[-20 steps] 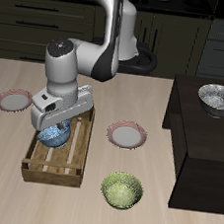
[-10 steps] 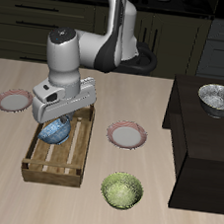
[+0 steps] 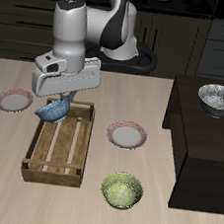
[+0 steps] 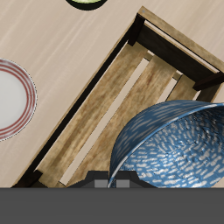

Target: Place the blue bowl onto the plate that is in the center of the table

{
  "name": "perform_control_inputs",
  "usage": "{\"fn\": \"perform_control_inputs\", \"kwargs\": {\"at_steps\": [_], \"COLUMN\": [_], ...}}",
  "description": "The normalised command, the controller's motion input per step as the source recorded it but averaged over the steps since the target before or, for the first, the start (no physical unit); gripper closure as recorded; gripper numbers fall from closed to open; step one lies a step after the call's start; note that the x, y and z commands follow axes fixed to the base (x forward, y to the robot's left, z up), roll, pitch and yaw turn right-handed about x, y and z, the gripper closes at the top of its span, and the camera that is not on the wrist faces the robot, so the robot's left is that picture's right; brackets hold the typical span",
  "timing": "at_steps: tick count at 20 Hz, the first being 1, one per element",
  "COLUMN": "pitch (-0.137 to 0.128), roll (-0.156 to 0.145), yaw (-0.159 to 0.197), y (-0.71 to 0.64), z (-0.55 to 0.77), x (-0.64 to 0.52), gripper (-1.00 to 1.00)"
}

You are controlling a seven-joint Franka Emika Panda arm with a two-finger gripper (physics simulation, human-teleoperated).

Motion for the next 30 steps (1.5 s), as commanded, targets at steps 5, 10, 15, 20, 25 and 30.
{"fn": "perform_control_inputs", "kwargs": {"at_steps": [5, 10, 15, 20, 25, 30], "pitch": [-0.052, -0.027, -0.018, -0.004, 0.018, 0.064], "roll": [-0.024, 0.001, 0.025, 0.029, 0.058, 0.079], "yaw": [-0.107, -0.076, -0.033, -0.056, -0.053, -0.014], "y": [0.08, 0.16, 0.30, 0.28, 0.56, 0.50], "z": [0.46, 0.38, 0.25, 0.15, 0.07, -0.23], "x": [-0.06, 0.02, 0.06, 0.09, 0.00, -0.09], "gripper": [1.00, 1.00, 1.00, 1.00, 1.00, 1.00]}}
